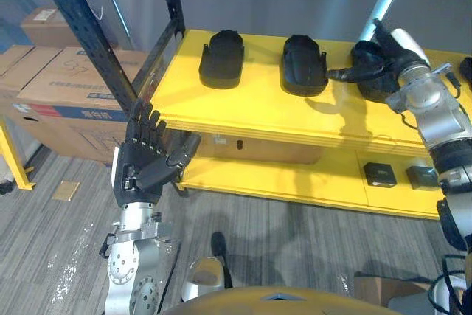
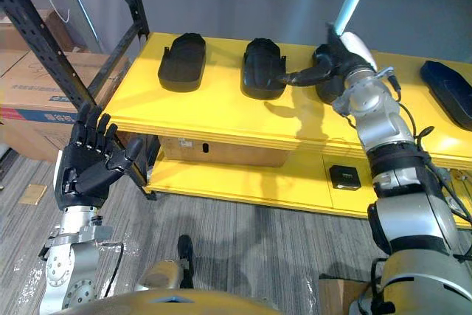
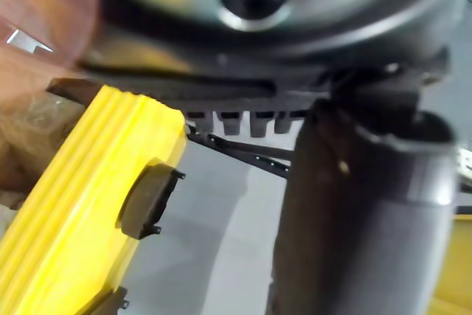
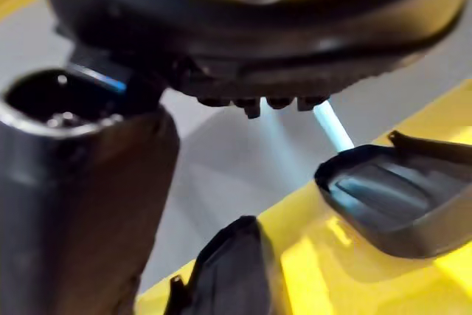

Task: Walk over and take three plastic housings, then place them on the shelf

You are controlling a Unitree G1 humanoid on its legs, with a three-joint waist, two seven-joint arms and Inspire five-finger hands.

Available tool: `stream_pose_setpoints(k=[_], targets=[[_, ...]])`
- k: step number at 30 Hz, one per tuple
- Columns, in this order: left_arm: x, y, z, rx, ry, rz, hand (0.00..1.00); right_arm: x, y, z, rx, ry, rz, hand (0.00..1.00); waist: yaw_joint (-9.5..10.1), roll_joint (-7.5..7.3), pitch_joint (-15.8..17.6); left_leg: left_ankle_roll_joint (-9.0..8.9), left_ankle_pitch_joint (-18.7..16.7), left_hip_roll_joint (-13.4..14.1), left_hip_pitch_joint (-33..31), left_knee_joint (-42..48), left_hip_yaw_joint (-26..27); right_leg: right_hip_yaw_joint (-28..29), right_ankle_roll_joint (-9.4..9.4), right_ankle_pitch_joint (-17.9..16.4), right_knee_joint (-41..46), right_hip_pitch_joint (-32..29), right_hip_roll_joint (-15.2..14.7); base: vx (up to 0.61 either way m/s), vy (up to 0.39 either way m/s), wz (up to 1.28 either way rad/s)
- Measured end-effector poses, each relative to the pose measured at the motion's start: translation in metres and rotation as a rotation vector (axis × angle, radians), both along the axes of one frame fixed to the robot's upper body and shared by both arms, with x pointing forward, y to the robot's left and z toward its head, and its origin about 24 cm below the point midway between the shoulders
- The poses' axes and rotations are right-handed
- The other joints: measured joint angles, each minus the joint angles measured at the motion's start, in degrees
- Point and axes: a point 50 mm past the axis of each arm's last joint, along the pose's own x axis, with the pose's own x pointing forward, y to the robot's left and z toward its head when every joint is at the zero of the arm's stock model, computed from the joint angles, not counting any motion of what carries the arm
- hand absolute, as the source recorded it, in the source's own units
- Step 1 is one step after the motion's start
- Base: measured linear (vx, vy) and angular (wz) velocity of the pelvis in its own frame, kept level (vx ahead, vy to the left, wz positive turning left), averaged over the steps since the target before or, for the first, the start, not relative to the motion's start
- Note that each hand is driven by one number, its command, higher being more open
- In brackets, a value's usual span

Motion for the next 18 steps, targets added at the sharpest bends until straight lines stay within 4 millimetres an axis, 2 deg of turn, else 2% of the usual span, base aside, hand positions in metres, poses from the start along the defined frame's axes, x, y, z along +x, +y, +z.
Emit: stream_pose_setpoints(k=[6,9,16,18], targets=[[0.000,-0.002,-0.003,-0.019,0.023,0.009,1.00,-0.003,-0.021,-0.001,0.109,0.029,-0.151,1.00,-0.06,1.27,0.7,-0.02,0.0,-0.3,0.3,0.0,-0.5,-0.1,0.07,0.0,0.3,0.3,-0.3,-0.04,0.043,0.02],[0.001,-0.002,-0.004,-0.023,0.028,0.006,1.00,-0.006,-0.031,-0.011,0.183,0.076,-0.209,1.00,-0.15,1.45,0.9,-0.01,0.0,-0.6,0.3,0.0,-0.6,-0.2,0.21,-0.2,0.9,0.3,-0.7,-0.02,0.038,0.02],[0.001,-0.003,-0.004,-0.028,0.029,0.002,1.00,-0.008,-0.034,-0.022,0.245,0.194,-0.169,1.00,-0.33,1.77,1.9,-0.01,0.0,-0.5,0.4,0.0,-0.6,-0.1,0.28,-0.3,1.1,0.2,-0.7,0.00,0.000,0.00],[0.004,-0.003,-0.010,-0.028,0.049,-0.001,1.00,-0.007,-0.035,-0.023,0.265,0.213,-0.175,1.00,-0.16,1.78,1.9,0.00,-0.1,-0.4,0.5,0.0,-0.6,0.0,0.16,-0.4,0.9,0.4,-0.6,0.00,0.000,0.00]])
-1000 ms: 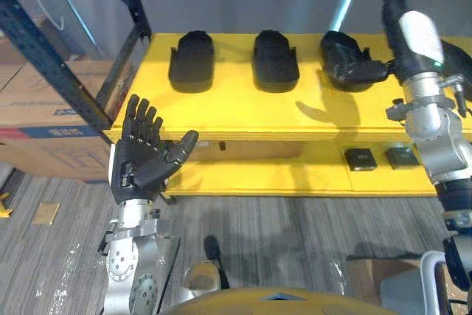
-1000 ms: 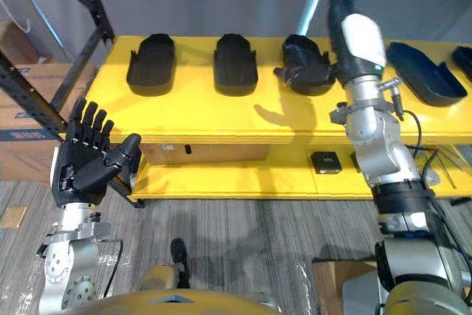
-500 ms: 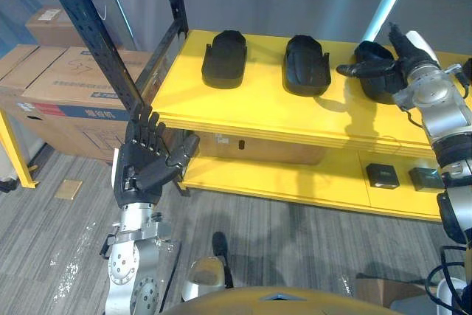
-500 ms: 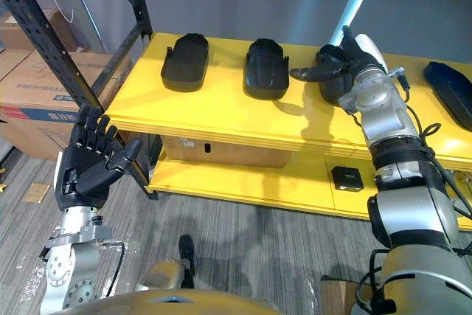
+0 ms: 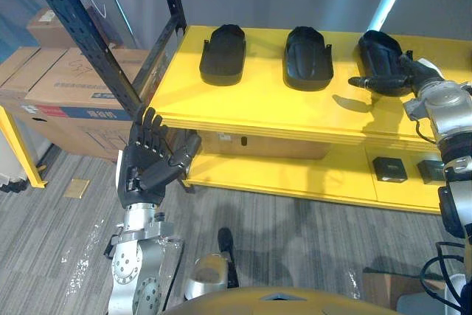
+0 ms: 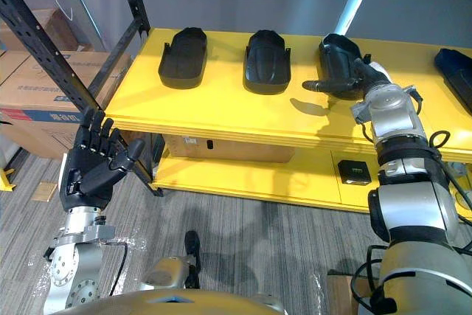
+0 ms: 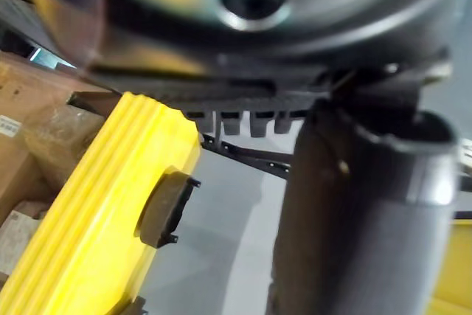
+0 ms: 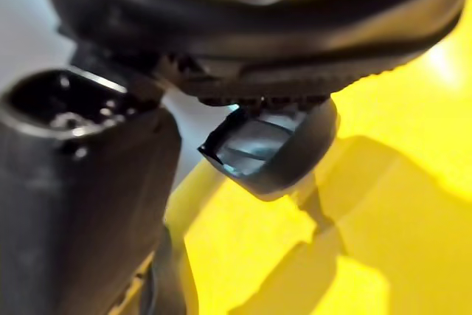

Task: Walk over and take three plastic housings, then place them on the shelf

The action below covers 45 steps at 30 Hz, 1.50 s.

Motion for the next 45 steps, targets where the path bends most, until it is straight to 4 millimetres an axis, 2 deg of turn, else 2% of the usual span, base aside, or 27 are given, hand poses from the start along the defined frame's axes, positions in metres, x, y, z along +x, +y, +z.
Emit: stream_pose_setpoints(k=[3,7,15,25,36,41,43,44,45], targets=[[0.000,0.000,-0.016,-0.016,0.069,-0.004,1.00,0.002,0.002,0.004,0.009,-0.008,0.019,1.00,0.11,-0.20,0.1,0.15,-0.1,0.2,0.2,0.0,0.3,0.1,-0.12,-0.1,-0.3,0.1,0.2,-0.01,0.003,-0.05],[-0.001,-0.004,-0.025,-0.029,0.115,-0.030,1.00,0.002,0.001,0.002,0.011,-0.004,0.028,1.00,0.26,-0.65,0.4,0.17,-0.2,0.5,0.2,0.0,0.6,0.1,-0.18,-0.1,-0.9,0.4,0.5,0.00,0.000,-0.01],[-0.001,-0.001,-0.025,-0.012,0.115,-0.033,1.00,0.000,-0.002,-0.003,0.020,0.025,0.031,1.00,0.49,-0.66,0.4,0.24,-0.1,0.8,1.2,0.0,0.7,0.1,-0.22,-0.4,-1.0,1.3,1.0,0.00,0.000,0.00],[-0.001,-0.001,-0.024,-0.010,0.114,-0.030,1.00,0.002,0.002,0.002,-0.016,0.134,0.088,1.00,0.31,-1.08,0.4,0.30,-0.1,0.9,1.4,0.0,0.9,0.1,-0.49,-0.8,-1.0,1.5,1.1,0.00,0.000,0.00],[-0.001,0.000,-0.024,-0.002,0.115,-0.033,1.00,0.002,0.002,0.001,-0.011,0.159,0.091,1.00,0.51,-1.25,0.4,-0.09,-0.4,1.1,2.0,0.0,1.2,0.5,-0.54,-0.8,-1.1,1.8,1.2,-0.02,0.011,-0.02],[-0.001,0.001,-0.024,0.003,0.116,-0.034,1.00,0.004,0.000,0.008,-0.101,0.048,0.025,1.00,0.56,-1.42,0.4,0.34,0.0,0.9,2.0,0.0,1.4,0.5,-0.05,-0.5,-1.0,1.8,1.1,0.00,0.000,0.00],[-0.002,0.001,-0.025,0.000,0.117,-0.031,1.00,0.006,0.000,0.018,-0.205,-0.051,-0.028,1.00,0.47,-1.40,0.4,0.39,0.0,0.8,2.0,0.0,1.4,0.6,-0.01,-0.4,-1.0,1.7,1.0,0.00,0.000,0.00],[-0.004,0.000,-0.026,-0.003,0.120,-0.029,1.00,0.007,0.005,0.034,-0.316,-0.198,-0.084,1.00,0.28,-1.40,0.4,0.40,0.0,0.8,1.7,0.0,1.4,0.6,0.06,-0.4,-1.0,1.4,0.9,0.00,0.000,0.00],[-0.004,0.000,-0.026,-0.005,0.119,-0.031,1.00,0.007,0.007,0.042,-0.332,-0.259,-0.101,1.00,0.20,-1.36,0.4,0.39,0.0,0.8,1.6,0.0,1.4,0.6,0.07,-0.4,-1.0,1.2,0.9,0.00,0.000,0.00]])
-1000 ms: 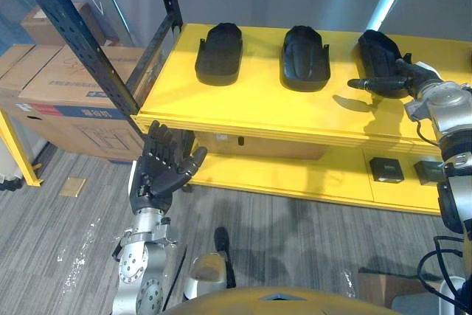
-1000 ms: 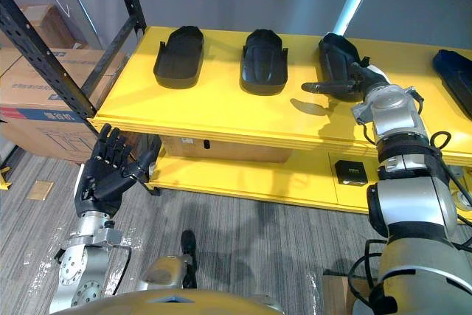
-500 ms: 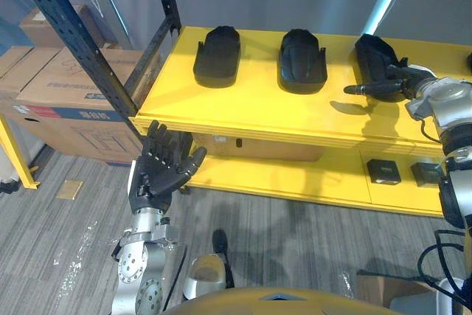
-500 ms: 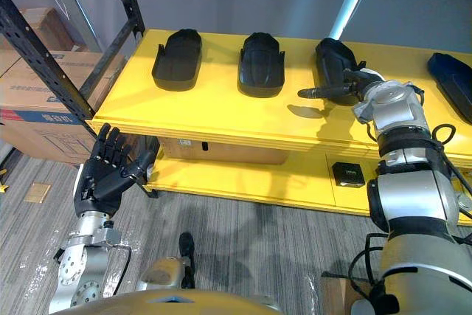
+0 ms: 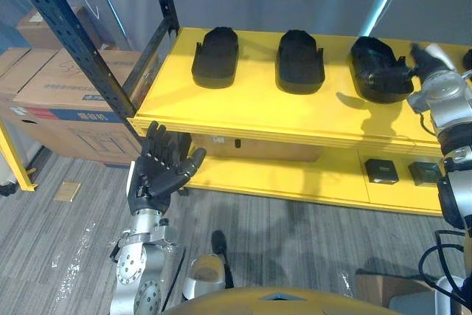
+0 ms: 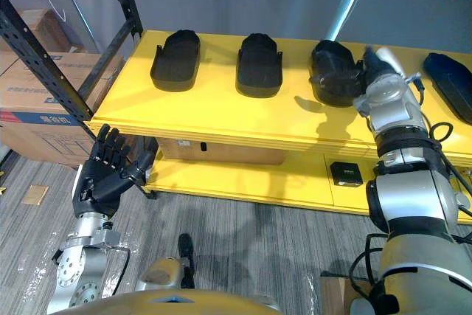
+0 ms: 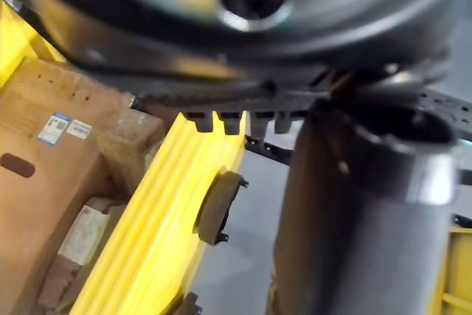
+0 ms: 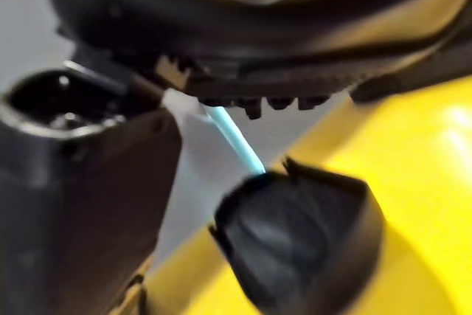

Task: Walk over and take three plastic housings, then place them on the shelf

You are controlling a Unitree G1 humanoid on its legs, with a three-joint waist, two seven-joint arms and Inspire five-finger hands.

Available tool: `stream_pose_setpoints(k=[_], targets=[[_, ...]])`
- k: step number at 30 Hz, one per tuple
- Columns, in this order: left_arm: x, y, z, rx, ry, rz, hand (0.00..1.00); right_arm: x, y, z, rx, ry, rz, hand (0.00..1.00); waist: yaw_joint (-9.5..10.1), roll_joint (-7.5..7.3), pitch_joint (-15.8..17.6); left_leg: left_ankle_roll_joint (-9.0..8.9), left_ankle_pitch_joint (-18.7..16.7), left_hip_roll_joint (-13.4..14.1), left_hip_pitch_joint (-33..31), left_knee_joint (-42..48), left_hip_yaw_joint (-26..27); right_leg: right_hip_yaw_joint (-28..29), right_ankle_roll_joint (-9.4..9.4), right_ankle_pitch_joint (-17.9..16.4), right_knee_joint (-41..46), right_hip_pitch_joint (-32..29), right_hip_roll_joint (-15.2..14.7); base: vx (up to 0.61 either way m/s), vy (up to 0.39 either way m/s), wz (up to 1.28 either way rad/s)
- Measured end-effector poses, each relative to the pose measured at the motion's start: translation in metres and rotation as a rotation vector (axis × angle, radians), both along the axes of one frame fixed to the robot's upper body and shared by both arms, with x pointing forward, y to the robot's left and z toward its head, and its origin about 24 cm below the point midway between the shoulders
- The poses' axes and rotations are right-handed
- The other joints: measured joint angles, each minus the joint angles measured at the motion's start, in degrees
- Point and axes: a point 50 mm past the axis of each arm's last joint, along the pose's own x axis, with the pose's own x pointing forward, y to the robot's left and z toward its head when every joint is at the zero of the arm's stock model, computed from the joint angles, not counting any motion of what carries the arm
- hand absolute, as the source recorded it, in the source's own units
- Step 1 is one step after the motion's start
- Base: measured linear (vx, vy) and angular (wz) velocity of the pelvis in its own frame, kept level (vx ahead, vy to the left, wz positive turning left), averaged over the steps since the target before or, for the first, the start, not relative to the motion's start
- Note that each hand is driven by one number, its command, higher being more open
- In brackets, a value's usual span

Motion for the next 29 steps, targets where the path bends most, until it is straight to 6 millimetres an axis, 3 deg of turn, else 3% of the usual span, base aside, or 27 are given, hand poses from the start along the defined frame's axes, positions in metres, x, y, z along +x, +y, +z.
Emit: stream_pose_setpoints(k=[3,7,9,11,13,14,15,16,18,19,20,21,23,26,29], targets=[[-0.001,-0.006,-0.001,-0.012,-0.004,-0.021,1.00,-0.004,0.015,0.038,-0.116,-0.298,-0.018,1.00,-0.28,0.07,-0.1,0.02,0.0,-0.1,-0.4,0.0,-0.1,0.0,0.07,0.0,0.0,-0.4,-0.1,0.00,0.000,0.00],[-0.001,-0.011,0.000,-0.023,-0.017,-0.051,1.00,-0.025,0.035,0.089,-0.239,-0.663,0.022,1.00,-0.42,0.07,-0.1,0.03,0.0,-0.3,-0.5,0.0,-0.2,-0.3,0.07,0.0,0.0,-0.3,-0.2,0.00,0.000,0.04],[-0.001,-0.011,0.001,-0.032,-0.032,-0.061,1.00,-0.036,0.029,0.099,-0.191,-0.758,0.031,1.00,-0.41,-0.01,-0.1,0.04,0.0,-0.4,-0.7,0.0,-0.4,-0.4,0.07,0.0,0.0,-0.3,-0.3,-0.01,0.009,0.07],[0.000,-0.012,0.006,-0.036,-0.055,-0.065,1.00,-0.050,0.015,0.095,-0.097,-0.824,0.008,1.00,-0.44,-0.13,-0.2,0.01,0.0,-0.9,-0.7,0.0,-0.4,-0.5,0.07,0.0,0.1,-0.4,-0.6,-0.02,0.048,0.04],[0.001,-0.013,0.019,-0.038,-0.113,-0.068,1.00,-0.074,-0.017,0.065,0.061,-0.860,-0.072,1.00,-0.81,-0.12,-0.4,-0.21,-0.6,-1.1,-1.0,0.0,-0.2,-0.3,-0.02,0.0,0.3,-0.9,-1.1,-0.04,0.070,0.00],[0.001,-0.012,0.023,-0.037,-0.129,-0.064,1.00,-0.080,-0.025,0.053,0.107,-0.858,-0.095,1.00,-1.11,-0.16,-0.6,-0.18,-0.6,-1.1,-1.4,0.0,-0.1,-0.2,-0.01,0.0,0.3,-1.4,-1.2,-0.05,0.077,-0.06],[0.001,-0.009,0.030,-0.033,-0.159,-0.047,1.00,-0.091,-0.037,0.020,0.196,-0.826,-0.159,1.00,-2.16,-0.23,-0.8,-0.15,-0.7,-1.2,-1.6,0.0,0.2,0.1,0.00,0.0,0.5,-1.9,-1.4,-0.03,0.067,-0.11],[0.001,-0.007,0.032,-0.030,-0.167,-0.035,1.00,-0.098,-0.042,0.000,0.238,-0.798,-0.197,1.00,-2.55,-0.27,-1.0,-0.15,-0.7,-1.2,-1.6,0.0,0.5,0.6,0.00,0.0,0.7,-2.2,-1.6,-0.03,0.072,-0.21],[0.000,0.004,0.035,-0.027,-0.173,0.042,1.00,-0.134,-0.055,-0.094,0.389,-0.594,-0.340,1.00,-4.86,-0.05,-1.7,-0.08,-0.9,-1.3,-1.6,0.0,1.4,1.9,0.11,0.1,1.2,-3.2,-2.1,-0.02,0.055,-0.26],[-0.001,0.008,0.035,-0.028,-0.172,0.071,1.00,-0.148,-0.055,-0.119,0.431,-0.533,-0.377,1.00,-5.26,0.07,-1.8,-0.08,-0.9,-1.3,-1.6,0.0,1.6,2.2,0.22,0.1,1.2,-3.4,-2.2,-0.01,0.032,-0.30],[-0.004,0.017,0.033,-0.040,-0.162,0.154,1.00,-0.192,-0.048,-0.184,0.582,-0.376,-0.478,1.00,-6.97,0.28,-2.0,-0.11,-0.9,-1.0,-1.6,0.0,2.4,2.9,0.35,0.2,1.2,-3.9,-2.1,0.00,0.014,-0.24],[-0.005,0.018,0.033,-0.042,-0.160,0.166,1.00,-0.199,-0.046,-0.193,0.609,-0.355,-0.495,1.00,-7.17,0.34,-2.0,-0.12,-0.9,-1.0,-1.5,0.0,2.6,3.2,0.35,0.2,1.2,-4.0,-2.1,0.00,0.013,-0.35],[-0.014,0.024,0.024,-0.051,-0.111,0.232,1.00,-0.259,-0.022,-0.252,0.778,-0.203,-0.621,1.00,-9.19,1.64,-2.8,-0.61,-1.4,-0.5,-1.3,0.0,4.0,4.7,0.22,0.2,1.1,-4.8,-1.8,-0.01,-0.001,-0.34],[-0.016,0.025,0.010,-0.044,-0.046,0.251,1.00,-0.282,-0.004,-0.274,0.838,-0.118,-0.650,1.00,-9.61,2.08,-3.1,-0.64,-1.4,0.5,-1.3,0.0,4.8,5.8,-0.14,0.0,1.0,-5.6,-1.0,-0.03,-0.013,-0.21],[-0.021,0.036,-0.025,-0.040,0.140,0.333,1.00,-0.277,0.018,-0.276,0.870,-0.011,-0.464,1.00,-9.59,1.88,-3.1,-0.80,-1.3,1.8,-1.5,0.0,5.1,6.4,-0.89,-0.2,0.9,-6.4,0.1,-0.04,-0.018,-0.11]])
